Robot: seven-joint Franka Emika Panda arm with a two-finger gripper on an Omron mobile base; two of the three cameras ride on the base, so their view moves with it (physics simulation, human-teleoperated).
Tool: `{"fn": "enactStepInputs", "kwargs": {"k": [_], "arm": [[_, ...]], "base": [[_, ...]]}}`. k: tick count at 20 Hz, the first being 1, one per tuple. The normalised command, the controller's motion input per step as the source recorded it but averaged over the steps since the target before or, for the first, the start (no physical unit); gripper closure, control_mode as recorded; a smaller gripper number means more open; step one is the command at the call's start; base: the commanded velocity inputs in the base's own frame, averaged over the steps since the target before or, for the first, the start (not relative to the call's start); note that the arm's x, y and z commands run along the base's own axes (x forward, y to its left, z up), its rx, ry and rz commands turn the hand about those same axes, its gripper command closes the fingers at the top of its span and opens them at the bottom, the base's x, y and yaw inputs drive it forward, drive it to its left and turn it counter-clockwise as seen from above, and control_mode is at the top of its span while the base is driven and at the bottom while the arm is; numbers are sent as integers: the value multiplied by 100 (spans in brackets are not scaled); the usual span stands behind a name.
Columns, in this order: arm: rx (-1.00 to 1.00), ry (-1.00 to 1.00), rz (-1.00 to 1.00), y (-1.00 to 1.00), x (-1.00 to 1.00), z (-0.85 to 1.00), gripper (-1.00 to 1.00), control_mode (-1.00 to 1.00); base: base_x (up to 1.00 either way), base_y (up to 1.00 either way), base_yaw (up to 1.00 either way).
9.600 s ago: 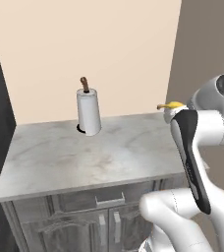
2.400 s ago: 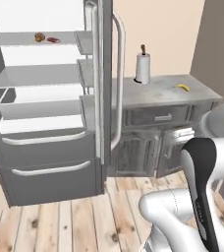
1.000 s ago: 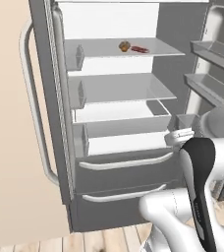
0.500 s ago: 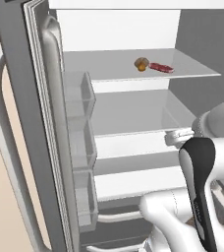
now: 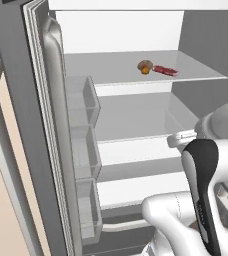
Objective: Open the fridge, remove the banana, mushroom, and steak, and place them on any counter.
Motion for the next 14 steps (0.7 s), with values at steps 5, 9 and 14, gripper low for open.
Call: {"fn": "enactStepInputs", "kwargs": {"k": [5,9,14], "arm": [[0,-7,0,0,-1,33,-100,-100],[0,-4,0,0,11,45,-100,-100],[0,-1,0,1,46,42,-100,-100]], "base": [[0,0,0],[0,0,0],[0,0,0]]}}
